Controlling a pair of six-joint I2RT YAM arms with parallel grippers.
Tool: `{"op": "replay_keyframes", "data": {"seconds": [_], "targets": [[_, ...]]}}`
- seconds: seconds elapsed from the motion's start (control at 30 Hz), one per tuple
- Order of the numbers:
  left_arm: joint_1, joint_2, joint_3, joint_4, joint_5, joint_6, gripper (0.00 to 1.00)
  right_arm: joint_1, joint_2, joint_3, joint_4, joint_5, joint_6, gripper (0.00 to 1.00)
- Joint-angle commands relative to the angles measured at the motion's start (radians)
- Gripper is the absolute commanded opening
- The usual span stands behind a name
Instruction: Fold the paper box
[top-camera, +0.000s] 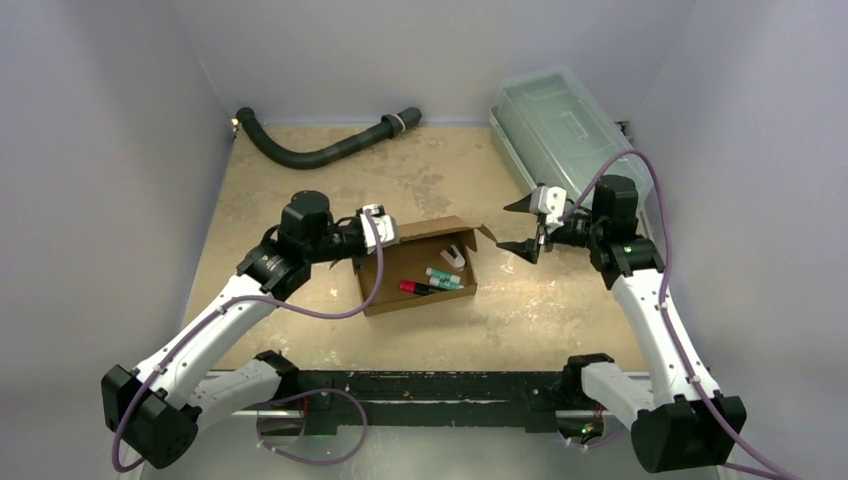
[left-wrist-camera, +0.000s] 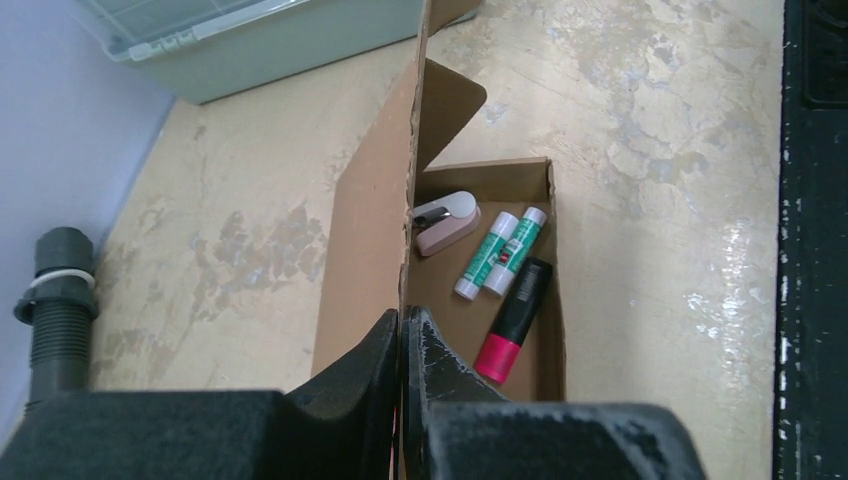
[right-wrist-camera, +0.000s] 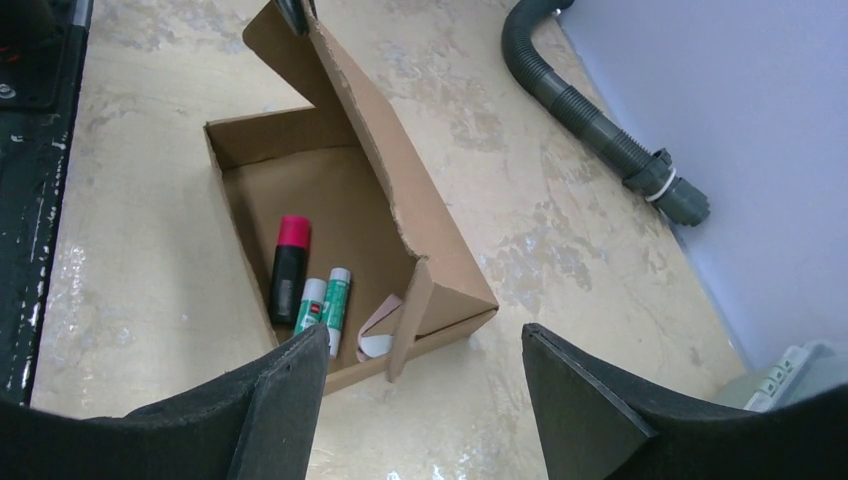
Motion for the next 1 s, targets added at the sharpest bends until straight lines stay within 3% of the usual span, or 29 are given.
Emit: {"op": "replay_keyframes", "data": {"seconds": [0.0, 0.43, 0.57, 0.83, 0.97], "targets": [[0.007, 0.011, -0.012, -0.011, 0.038, -0.042, 0.08, -0.013, -0.012, 0.043, -0.044, -0.052, -0.038, 0.74], [0.007, 0.039, 0.01, -0.049, 0.207, -0.159, 0.57, -0.02, -0.001, 0.043, -0.068, -0.062, -0.047, 0.75], [0.008, 0.05, 0.043, -0.07, 0.248, -0.203, 0.67, -0.019, 0.003, 0.043, -0.072, -0.062, -0.049, 0.75], [0.047, 0.039, 0.082, -0.041, 0.291, -0.279, 0.71, -0.02, 0.01, 0.037, -0.075, -0.066, -0.048, 0.76], [0.071, 0.075, 0.054, 0.023, 0.151, -0.355, 0.67, -0.02, 0.021, 0.034, -0.078, -0.068, -0.048, 0.75]]}}
